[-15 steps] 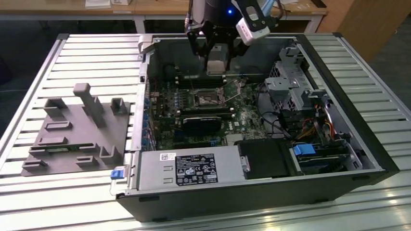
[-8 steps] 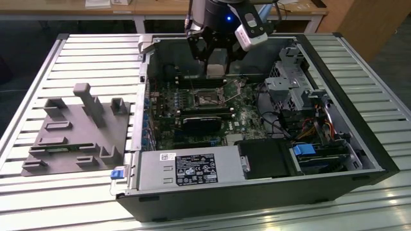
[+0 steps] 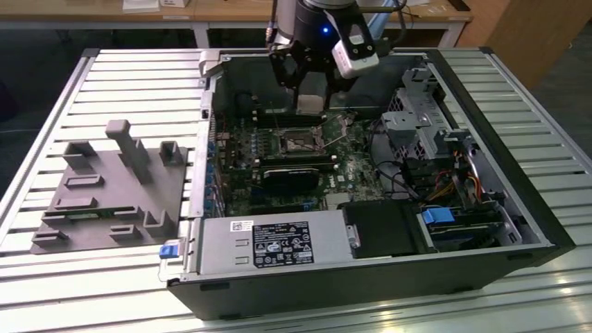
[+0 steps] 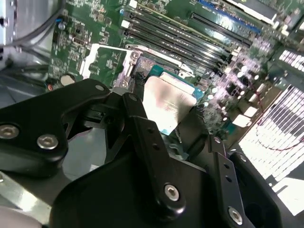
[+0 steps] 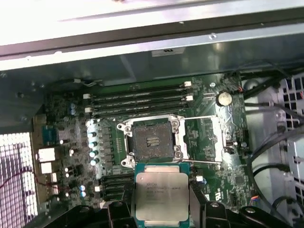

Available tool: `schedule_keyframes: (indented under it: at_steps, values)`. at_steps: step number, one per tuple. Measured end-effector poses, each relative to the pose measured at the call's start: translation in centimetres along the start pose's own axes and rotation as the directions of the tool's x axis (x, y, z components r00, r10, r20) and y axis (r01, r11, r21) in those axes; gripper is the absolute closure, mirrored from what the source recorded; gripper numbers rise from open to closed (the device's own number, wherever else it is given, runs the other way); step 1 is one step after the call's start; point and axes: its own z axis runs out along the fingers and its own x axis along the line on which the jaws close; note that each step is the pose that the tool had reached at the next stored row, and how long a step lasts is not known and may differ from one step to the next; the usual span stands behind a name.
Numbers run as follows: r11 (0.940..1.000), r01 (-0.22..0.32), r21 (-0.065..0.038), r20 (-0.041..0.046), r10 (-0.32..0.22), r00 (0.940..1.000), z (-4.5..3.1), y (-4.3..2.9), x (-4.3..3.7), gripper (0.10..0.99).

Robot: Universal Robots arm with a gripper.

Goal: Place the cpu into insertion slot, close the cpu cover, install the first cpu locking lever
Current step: 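Place the cpu into insertion slot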

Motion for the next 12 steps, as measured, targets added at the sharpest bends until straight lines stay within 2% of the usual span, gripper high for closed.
schedule_keyframes:
  at_steps: [3, 6, 12]
  values:
    - [0.9986, -0.053, -0.001, 0.0019, 0.053, 0.9986, 0.08, 0.00, 0.00, 0.549]
    - [0.9946, -0.104, -0.002, 0.0037, 0.104, 0.9946, 0.14, 0.00, 0.00, 0.549]
    - [0.9801, -0.198, -0.005, 0.0069, 0.198, 0.9801, 0.26, -0.01, -0.01, 0.549]
